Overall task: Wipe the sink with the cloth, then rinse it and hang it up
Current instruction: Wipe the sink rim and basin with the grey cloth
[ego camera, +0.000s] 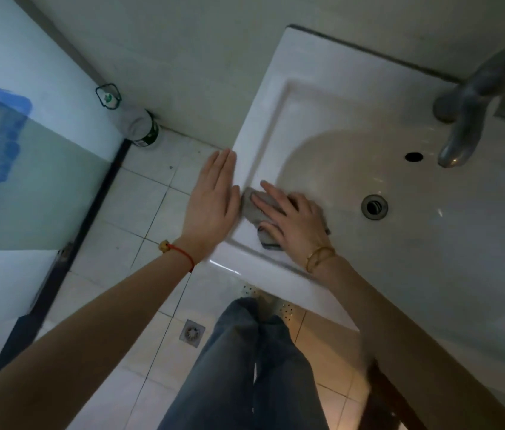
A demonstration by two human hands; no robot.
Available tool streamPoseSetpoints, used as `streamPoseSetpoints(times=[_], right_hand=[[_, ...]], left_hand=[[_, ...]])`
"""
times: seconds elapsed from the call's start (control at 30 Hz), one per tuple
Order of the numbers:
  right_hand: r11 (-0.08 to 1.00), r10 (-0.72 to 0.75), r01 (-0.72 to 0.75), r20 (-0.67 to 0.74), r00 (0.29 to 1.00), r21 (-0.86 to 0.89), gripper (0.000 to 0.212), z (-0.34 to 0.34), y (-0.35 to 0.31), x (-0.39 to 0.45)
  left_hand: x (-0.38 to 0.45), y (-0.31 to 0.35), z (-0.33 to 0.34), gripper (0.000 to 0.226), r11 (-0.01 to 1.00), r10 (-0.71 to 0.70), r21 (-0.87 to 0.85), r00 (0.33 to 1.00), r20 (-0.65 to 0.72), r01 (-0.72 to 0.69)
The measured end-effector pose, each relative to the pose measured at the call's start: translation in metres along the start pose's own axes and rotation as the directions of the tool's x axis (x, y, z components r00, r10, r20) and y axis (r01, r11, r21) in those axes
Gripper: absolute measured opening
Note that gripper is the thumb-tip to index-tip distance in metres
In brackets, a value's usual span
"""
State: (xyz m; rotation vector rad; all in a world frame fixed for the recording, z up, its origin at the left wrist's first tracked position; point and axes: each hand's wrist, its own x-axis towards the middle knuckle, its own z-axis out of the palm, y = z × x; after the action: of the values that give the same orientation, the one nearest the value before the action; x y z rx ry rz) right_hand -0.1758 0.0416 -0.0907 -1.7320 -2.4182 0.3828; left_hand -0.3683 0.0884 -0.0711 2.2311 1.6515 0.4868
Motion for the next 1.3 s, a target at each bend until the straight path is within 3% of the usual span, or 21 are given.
streamPoseSetpoints(times=[0.1, 0.17, 0.37, 0.47, 0.6, 0.7, 0.77, 0.97, 1.07, 1.17, 1.23, 1.3], right_hand=[[0.963, 0.256, -0.259, -0.054, 0.965, -0.078, 0.056, -0.006, 0.038, 0.050], [0.931, 0.345, -0.347, -0.041, 0.938, -0.111, 0.057, -0.012, 0.058, 0.074], [0.972, 0.233, -0.233, -0.109, 0.966, 0.012, 0.056, -0.005, 0.016, 0.049], [0.984, 0.174, -0.177, -0.099, 0.980, -0.026, 0.057, -0.009, 0.033, 0.059], [0.935, 0.331, -0.340, -0.098, 0.939, -0.103, 0.052, -0.033, 0.078, 0.113], [0.912, 0.380, -0.392, -0.110, 0.918, -0.118, 0.049, -0.037, 0.074, 0.127], [0.918, 0.383, -0.390, -0.100, 0.918, -0.071, 0.050, -0.033, 0.061, 0.118], [0.975, 0.205, -0.197, -0.079, 0.976, 0.105, 0.053, -0.022, 0.030, 0.059], [0.960, 0.232, -0.222, -0.042, 0.972, 0.169, 0.051, -0.024, 0.037, 0.025], [0.831, 0.471, -0.424, -0.052, 0.880, 0.361, 0.034, -0.025, 0.057, -0.024], [0.663, 0.667, -0.562, -0.048, 0.744, 0.495, 0.023, -0.037, 0.072, -0.053], [0.559, 0.789, -0.641, -0.101, 0.606, 0.525, 0.020, -0.053, 0.086, -0.075]], left_hand=[[0.002, 0.000, 0.001, 0.057, 1.000, 0.017, 0.025, 0.999, 0.035, -0.018], [0.003, 0.002, 0.001, 0.060, 0.998, 0.031, 0.057, 0.999, 0.041, -0.033], [0.039, 0.006, 0.003, 0.062, 0.990, 0.111, 0.079, 0.991, 0.072, -0.117], [0.073, 0.012, 0.009, 0.061, 0.988, 0.128, 0.073, 0.988, 0.089, -0.135], [0.086, 0.014, 0.018, 0.062, 0.989, 0.116, 0.080, 0.990, 0.081, -0.122], [0.086, 0.014, 0.020, 0.062, 0.990, 0.118, 0.070, 0.991, 0.062, -0.123], [0.086, 0.014, 0.020, 0.062, 0.990, 0.127, 0.058, 0.990, 0.060, -0.130], [0.085, 0.015, 0.018, 0.062, 0.990, 0.139, 0.031, 0.988, 0.061, -0.141], [0.082, 0.018, 0.014, 0.060, 0.988, 0.147, 0.036, 0.987, 0.063, -0.149], [0.079, 0.025, 0.010, 0.055, 0.973, 0.216, 0.076, 0.975, 0.053, -0.219], [0.078, 0.037, 0.012, 0.050, 0.955, 0.286, 0.062, 0.956, 0.063, -0.290], [0.080, 0.058, 0.014, 0.043, 0.950, 0.311, -0.046, 0.947, 0.082, -0.308]])
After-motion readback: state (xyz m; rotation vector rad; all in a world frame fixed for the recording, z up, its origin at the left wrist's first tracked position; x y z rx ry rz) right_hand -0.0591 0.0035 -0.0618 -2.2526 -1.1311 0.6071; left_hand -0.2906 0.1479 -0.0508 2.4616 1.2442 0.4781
